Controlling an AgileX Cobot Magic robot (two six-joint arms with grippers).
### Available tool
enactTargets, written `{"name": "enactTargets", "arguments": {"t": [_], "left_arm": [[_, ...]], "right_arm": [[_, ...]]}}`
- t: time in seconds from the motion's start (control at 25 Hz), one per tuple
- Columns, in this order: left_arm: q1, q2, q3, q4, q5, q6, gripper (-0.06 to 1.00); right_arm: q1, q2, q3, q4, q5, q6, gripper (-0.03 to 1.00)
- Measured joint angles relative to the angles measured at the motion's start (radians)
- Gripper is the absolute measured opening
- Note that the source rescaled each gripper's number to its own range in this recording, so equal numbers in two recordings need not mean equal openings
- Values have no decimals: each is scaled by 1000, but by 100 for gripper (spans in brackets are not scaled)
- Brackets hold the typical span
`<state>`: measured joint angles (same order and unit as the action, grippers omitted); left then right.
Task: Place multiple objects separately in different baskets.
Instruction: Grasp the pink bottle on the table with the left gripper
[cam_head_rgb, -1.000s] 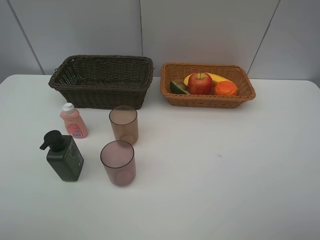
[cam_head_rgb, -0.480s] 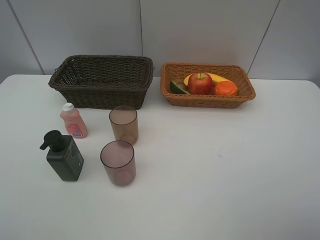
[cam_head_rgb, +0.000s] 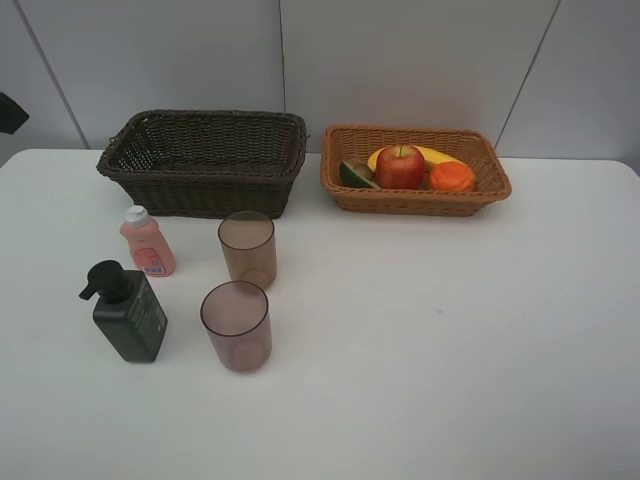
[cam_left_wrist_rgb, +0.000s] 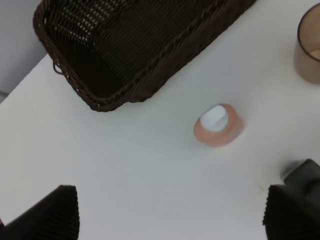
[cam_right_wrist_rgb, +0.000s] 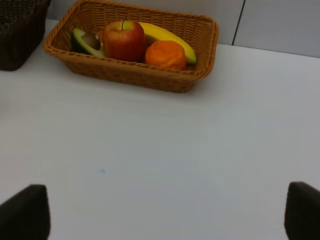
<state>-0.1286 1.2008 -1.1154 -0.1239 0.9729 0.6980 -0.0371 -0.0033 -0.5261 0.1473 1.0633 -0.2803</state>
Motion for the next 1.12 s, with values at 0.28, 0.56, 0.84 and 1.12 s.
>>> {"name": "enactTargets", "arguments": {"t": [0.28,0.56,0.84,1.12], "left_arm": [[0,192,-50,0,-2,309,98],[-9,354,-50,-2,-13,446,98],[-84,490,-51,-18,-65,458,98],[-118,564,-51,0,-110,459,98]], "right_arm": [[0,0,0,0,0,0,98],[0,0,0,0,0,0,98],[0,0,0,0,0,0,98],[0,0,0,0,0,0,98]]}}
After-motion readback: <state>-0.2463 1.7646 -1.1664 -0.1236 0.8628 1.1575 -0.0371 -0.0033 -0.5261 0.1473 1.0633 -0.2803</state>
